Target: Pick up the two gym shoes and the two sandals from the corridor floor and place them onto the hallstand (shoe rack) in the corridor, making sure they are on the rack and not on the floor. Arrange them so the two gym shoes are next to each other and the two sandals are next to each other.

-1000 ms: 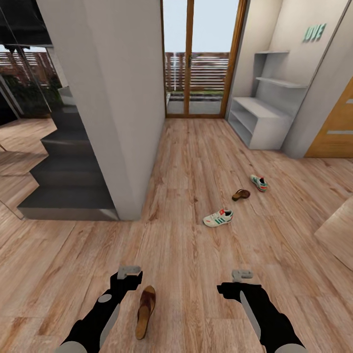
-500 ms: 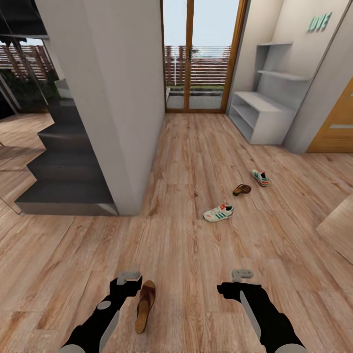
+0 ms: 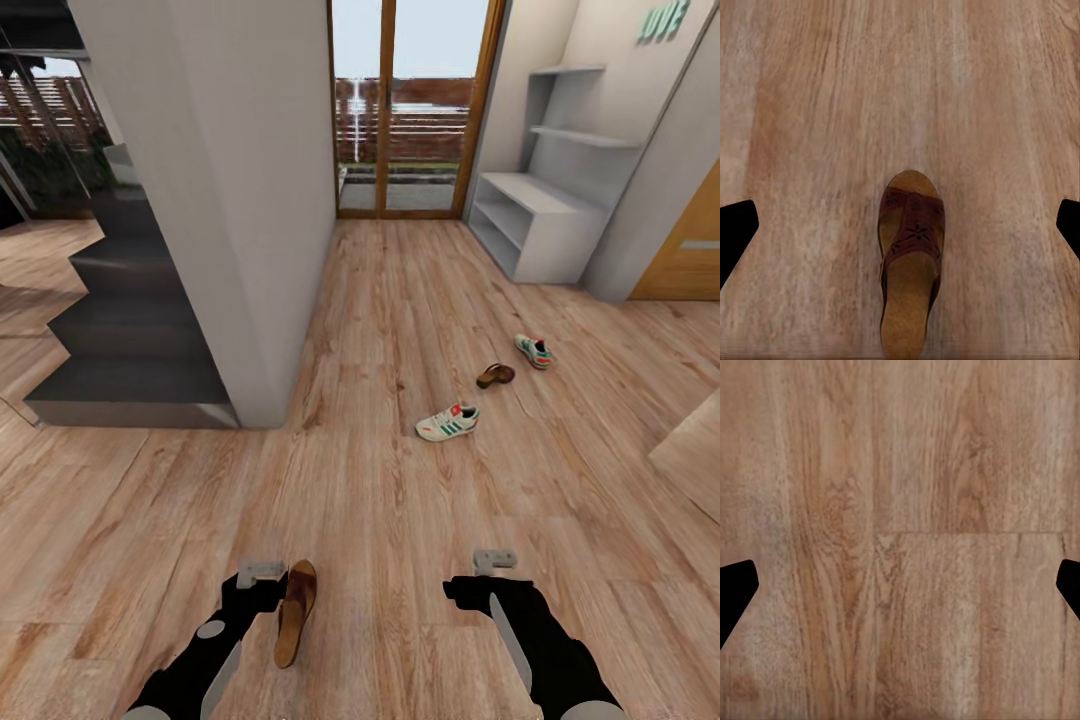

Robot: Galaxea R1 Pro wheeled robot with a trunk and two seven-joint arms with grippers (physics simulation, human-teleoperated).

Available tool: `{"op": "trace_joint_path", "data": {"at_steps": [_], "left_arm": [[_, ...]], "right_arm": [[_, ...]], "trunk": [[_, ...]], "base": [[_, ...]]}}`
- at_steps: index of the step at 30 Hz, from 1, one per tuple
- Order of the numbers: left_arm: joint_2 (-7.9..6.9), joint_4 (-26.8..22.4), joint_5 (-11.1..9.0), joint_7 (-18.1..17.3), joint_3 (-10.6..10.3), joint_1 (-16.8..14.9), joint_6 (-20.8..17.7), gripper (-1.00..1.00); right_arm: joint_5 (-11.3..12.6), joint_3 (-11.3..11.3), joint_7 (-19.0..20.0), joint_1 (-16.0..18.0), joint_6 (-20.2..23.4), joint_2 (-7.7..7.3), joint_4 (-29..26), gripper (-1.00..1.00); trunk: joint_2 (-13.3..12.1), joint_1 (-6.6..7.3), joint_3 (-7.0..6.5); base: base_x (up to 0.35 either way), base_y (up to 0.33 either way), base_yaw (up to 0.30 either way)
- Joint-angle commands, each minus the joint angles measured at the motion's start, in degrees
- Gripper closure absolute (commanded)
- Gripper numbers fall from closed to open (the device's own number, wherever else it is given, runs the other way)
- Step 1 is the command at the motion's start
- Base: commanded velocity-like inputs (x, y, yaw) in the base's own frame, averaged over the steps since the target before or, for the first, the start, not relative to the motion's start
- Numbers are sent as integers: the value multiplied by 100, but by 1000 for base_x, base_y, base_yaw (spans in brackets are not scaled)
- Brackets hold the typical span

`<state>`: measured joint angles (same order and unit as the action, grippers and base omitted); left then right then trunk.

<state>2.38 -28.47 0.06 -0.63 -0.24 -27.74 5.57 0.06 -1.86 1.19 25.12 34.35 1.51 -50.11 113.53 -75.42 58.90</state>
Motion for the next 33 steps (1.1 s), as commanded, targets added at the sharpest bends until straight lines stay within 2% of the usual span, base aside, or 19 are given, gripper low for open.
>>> {"op": "trace_joint_path", "data": {"at_steps": [1,8,15,27,33], "left_arm": [[-1,15,1,-7,-2,-3,19,-100],[-1,88,3,-6,-2,-3,36,-100],[-1,220,3,-6,0,-3,271,-100],[-10,228,3,0,8,-3,295,-100],[-28,228,3,8,20,-3,295,-100]], "right_arm": [[1,-20,13,2,27,4,-8,-100],[3,-29,13,2,27,-1,-8,-100],[3,-32,13,2,27,-1,-8,-100],[3,-14,13,2,27,-1,-8,-100],[1,-8,13,2,27,-1,-8,-100]], "trunk": [[43,-22,32],[324,-176,222],[605,-329,406],[1086,-593,720],[1327,-725,881]], "base": [[0,0,0],[0,0,-59],[0,0,-170],[0,0,-178],[0,0,-78]]}}
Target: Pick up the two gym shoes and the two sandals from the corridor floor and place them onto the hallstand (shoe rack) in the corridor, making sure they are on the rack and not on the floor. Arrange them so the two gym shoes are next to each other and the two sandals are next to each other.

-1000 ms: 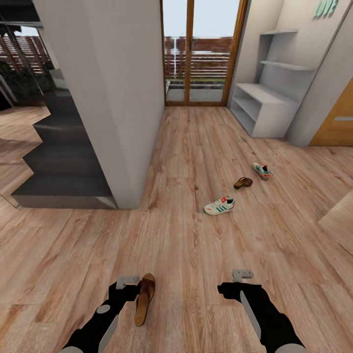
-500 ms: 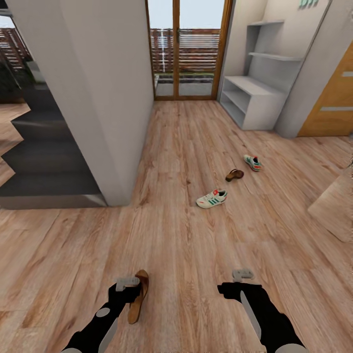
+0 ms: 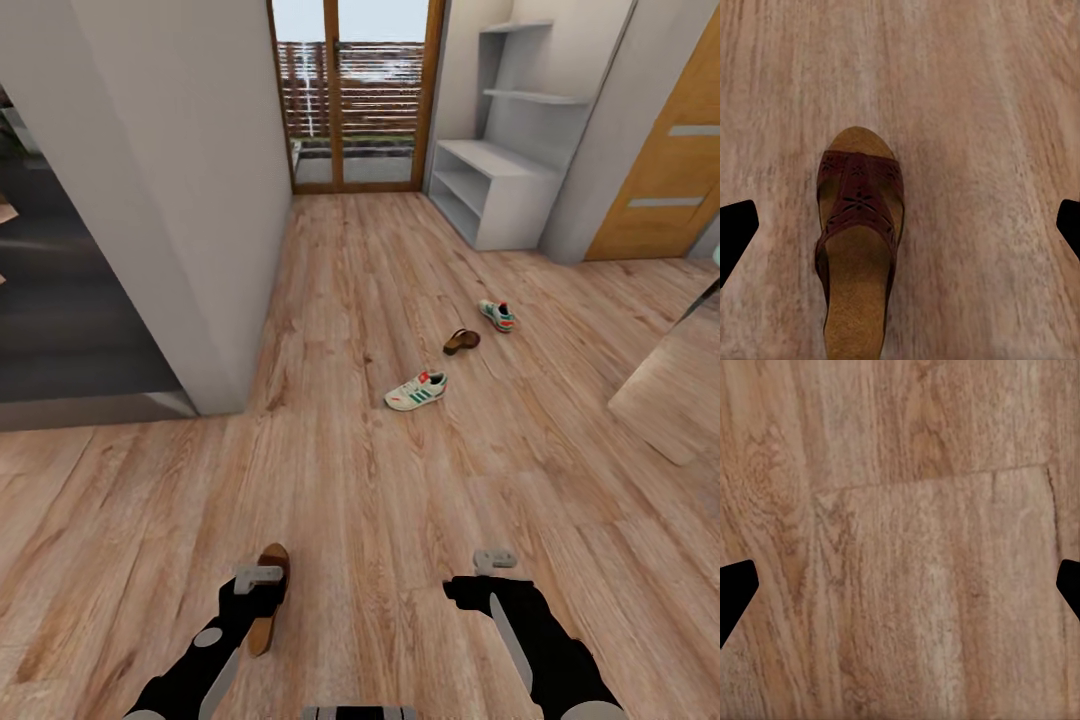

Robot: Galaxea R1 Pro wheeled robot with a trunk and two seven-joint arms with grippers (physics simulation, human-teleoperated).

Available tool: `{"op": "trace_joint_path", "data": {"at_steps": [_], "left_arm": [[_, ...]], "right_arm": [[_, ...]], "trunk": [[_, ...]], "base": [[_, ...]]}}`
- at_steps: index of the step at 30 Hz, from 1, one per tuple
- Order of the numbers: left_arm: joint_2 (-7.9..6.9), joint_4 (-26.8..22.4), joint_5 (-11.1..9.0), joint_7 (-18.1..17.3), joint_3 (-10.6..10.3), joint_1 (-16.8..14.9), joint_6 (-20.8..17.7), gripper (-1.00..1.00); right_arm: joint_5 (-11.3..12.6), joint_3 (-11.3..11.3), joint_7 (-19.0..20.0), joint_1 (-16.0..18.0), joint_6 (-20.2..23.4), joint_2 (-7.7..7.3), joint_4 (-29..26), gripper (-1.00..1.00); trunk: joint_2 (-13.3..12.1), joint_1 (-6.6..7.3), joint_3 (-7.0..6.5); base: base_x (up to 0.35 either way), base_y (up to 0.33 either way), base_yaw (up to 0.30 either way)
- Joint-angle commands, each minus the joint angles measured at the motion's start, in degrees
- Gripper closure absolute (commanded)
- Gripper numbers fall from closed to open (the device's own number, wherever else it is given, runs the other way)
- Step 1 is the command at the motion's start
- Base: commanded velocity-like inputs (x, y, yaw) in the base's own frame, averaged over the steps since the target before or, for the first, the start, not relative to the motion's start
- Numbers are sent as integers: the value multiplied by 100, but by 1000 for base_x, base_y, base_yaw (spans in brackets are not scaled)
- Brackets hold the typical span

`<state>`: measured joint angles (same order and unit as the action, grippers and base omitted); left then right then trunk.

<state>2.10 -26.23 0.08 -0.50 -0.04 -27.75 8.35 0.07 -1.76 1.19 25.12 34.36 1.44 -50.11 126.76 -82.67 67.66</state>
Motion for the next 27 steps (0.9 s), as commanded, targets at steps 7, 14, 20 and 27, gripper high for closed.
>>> {"op": "trace_joint_path", "data": {"at_steps": [7,14,20,27], "left_arm": [[-57,3,1,-3,4,-3,18,-100],[-64,3,1,-3,4,-3,18,-100],[-68,3,1,-3,4,-3,18,-100],[-69,3,1,-3,4,-3,18,-100]], "right_arm": [[-2,-18,13,2,27,5,-8,-100],[0,-18,13,2,27,5,-8,-100],[1,-18,13,2,27,5,-8,-100],[-1,-18,13,2,27,5,-8,-100]], "trunk": [[284,-153,196],[565,-307,387],[805,-439,551],[1086,-593,742]], "base": [[0,0,-7],[0,0,0],[0,0,0],[0,0,11]]}}
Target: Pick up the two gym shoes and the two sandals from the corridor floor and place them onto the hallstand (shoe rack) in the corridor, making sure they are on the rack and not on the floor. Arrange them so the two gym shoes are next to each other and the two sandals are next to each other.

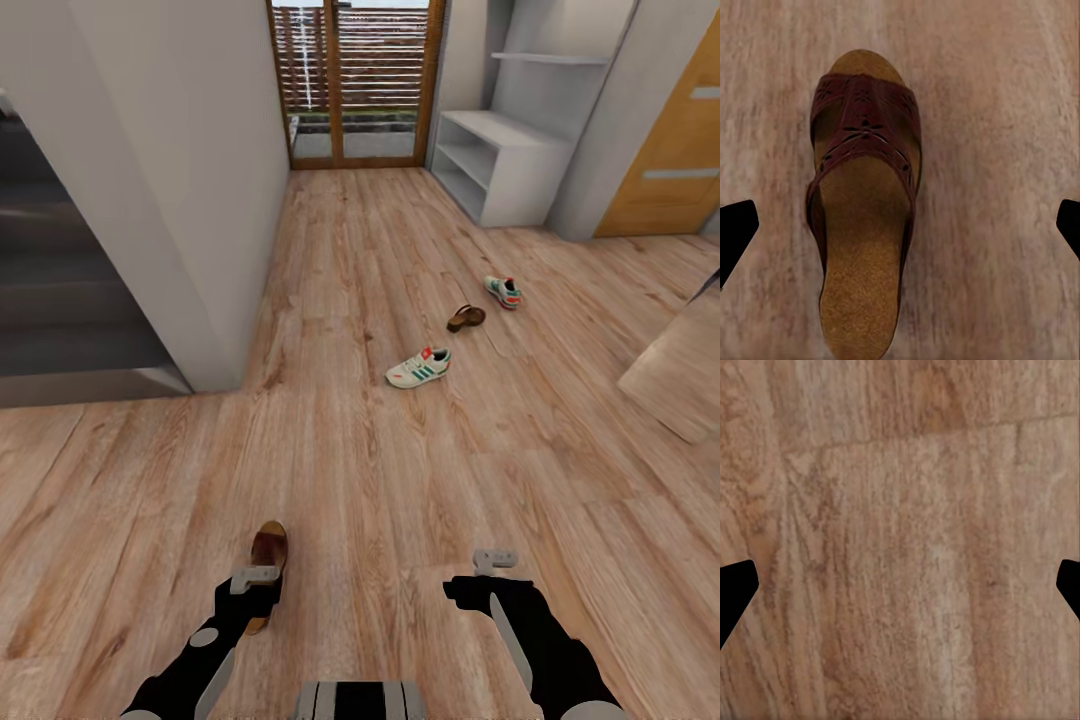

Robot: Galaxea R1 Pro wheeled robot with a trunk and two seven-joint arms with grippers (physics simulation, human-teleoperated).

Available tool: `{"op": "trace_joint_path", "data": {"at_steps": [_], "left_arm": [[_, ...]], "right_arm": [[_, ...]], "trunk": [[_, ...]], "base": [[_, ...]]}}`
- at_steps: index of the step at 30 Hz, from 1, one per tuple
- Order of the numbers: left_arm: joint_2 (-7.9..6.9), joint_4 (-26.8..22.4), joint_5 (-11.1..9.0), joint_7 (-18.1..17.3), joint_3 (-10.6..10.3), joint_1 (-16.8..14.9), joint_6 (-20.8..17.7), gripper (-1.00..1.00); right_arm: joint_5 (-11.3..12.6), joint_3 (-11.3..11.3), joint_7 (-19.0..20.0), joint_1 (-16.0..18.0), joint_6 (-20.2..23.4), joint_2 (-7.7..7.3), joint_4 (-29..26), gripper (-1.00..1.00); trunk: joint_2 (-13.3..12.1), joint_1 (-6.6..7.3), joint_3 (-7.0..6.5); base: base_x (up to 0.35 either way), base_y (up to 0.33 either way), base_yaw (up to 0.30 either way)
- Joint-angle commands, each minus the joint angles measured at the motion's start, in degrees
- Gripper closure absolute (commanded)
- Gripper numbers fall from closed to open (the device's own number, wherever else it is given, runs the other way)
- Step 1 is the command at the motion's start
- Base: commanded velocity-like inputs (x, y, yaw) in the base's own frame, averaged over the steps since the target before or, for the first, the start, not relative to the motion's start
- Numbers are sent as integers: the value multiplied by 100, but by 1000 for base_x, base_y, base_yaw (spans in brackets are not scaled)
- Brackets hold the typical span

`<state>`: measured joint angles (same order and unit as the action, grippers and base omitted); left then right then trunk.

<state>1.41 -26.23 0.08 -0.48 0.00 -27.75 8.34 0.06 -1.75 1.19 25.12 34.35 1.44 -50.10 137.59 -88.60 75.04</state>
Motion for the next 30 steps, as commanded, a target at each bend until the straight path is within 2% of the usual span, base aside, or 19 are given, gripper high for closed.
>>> {"op": "trace_joint_path", "data": {"at_steps": [1,14,30], "left_arm": [[0,4,1,-5,0,-3,18,-100],[-3,4,1,-5,0,-3,18,-100],[-8,4,1,-5,0,-3,18,-100]], "right_arm": [[0,-18,13,1,27,5,-8,-100],[-3,-18,13,1,27,5,-8,-100],[-2,-18,13,1,27,5,-8,-100]], "trunk": [[43,-21,32],[565,-307,380],[586,-348,873]], "base": [[0,0,80],[0,0,126],[0,0,9]]}}
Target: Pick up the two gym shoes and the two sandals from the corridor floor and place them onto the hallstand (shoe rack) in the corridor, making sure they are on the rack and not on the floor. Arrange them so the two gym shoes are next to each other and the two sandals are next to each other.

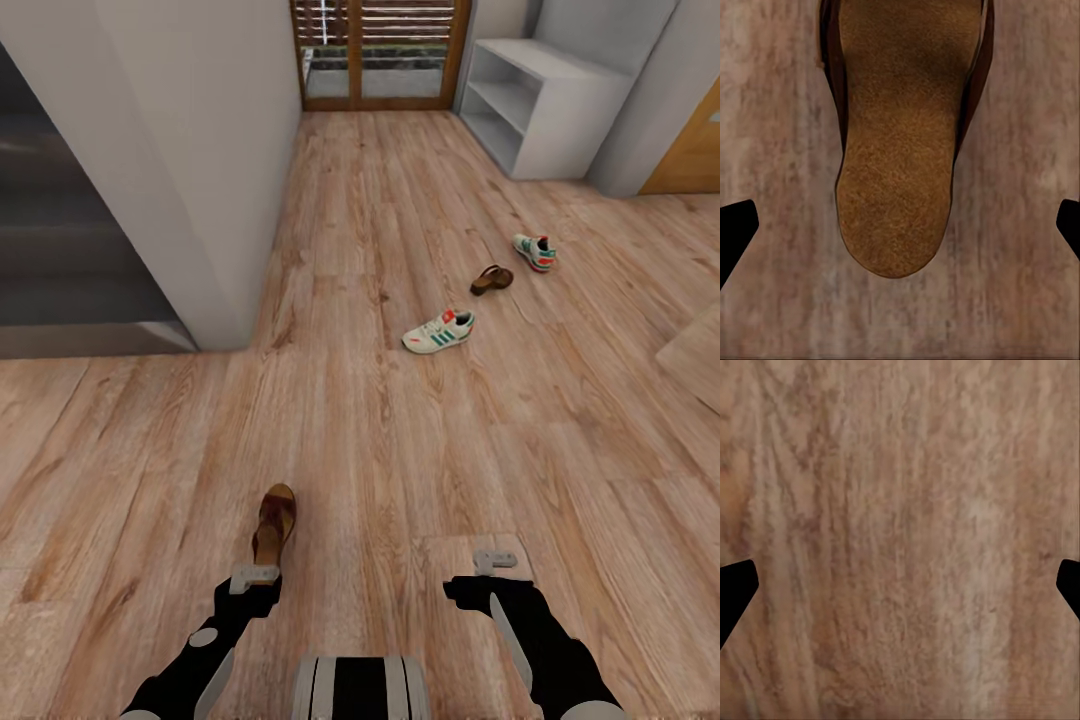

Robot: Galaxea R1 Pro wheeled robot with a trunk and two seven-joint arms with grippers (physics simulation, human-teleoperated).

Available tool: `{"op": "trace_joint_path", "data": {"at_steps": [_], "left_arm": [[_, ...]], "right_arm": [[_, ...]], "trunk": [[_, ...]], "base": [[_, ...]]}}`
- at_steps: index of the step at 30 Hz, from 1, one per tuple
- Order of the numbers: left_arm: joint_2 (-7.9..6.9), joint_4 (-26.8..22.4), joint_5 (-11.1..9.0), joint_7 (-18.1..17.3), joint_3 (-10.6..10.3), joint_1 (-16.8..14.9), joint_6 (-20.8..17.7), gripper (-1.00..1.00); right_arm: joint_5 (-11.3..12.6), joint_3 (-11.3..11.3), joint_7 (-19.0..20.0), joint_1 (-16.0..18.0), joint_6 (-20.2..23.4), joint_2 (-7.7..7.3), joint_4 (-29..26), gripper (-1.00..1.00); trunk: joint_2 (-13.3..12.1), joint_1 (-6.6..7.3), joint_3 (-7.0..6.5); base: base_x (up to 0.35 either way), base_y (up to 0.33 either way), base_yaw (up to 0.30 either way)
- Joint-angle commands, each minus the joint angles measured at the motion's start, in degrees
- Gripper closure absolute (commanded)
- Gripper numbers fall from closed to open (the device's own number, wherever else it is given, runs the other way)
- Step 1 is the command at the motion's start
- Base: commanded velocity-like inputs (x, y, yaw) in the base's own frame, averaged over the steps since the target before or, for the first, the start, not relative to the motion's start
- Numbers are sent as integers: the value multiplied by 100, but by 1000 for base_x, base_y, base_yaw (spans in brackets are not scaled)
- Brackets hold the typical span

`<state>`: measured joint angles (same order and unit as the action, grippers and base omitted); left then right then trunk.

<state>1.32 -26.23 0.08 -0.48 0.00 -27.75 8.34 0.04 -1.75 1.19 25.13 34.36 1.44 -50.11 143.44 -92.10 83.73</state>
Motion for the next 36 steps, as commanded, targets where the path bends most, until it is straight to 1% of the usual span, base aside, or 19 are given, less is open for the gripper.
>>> {"op": "trace_joint_path", "data": {"at_steps": [1,8,15,24,28,36], "left_arm": [[0,4,1,-5,0,-2,18,-100],[0,4,1,-5,0,-2,18,-100],[0,-3,1,-5,2,-2,22,-100],[-1,-9,1,-5,0,-2,47,-100],[-1,-7,2,-5,5,-2,142,-100],[-1,-9,1,-5,2,-2,166,-100]], "right_arm": [[-1,-18,13,1,27,5,-8,-100],[-2,-15,13,1,27,5,-8,-100],[-2,-18,13,1,27,5,-8,-100],[-2,-18,13,1,27,5,-8,-100],[0,-18,13,1,27,5,-8,-100],[-3,-18,13,1,27,5,-8,-100]], "trunk": [[3,-1,30],[12,-19,195],[22,-38,391],[22,-38,398],[22,-38,398],[22,-38,398]], "base": [[0,0,0],[0,0,0],[0,0,0],[0,0,0],[10,0,0],[170,0,0]]}}
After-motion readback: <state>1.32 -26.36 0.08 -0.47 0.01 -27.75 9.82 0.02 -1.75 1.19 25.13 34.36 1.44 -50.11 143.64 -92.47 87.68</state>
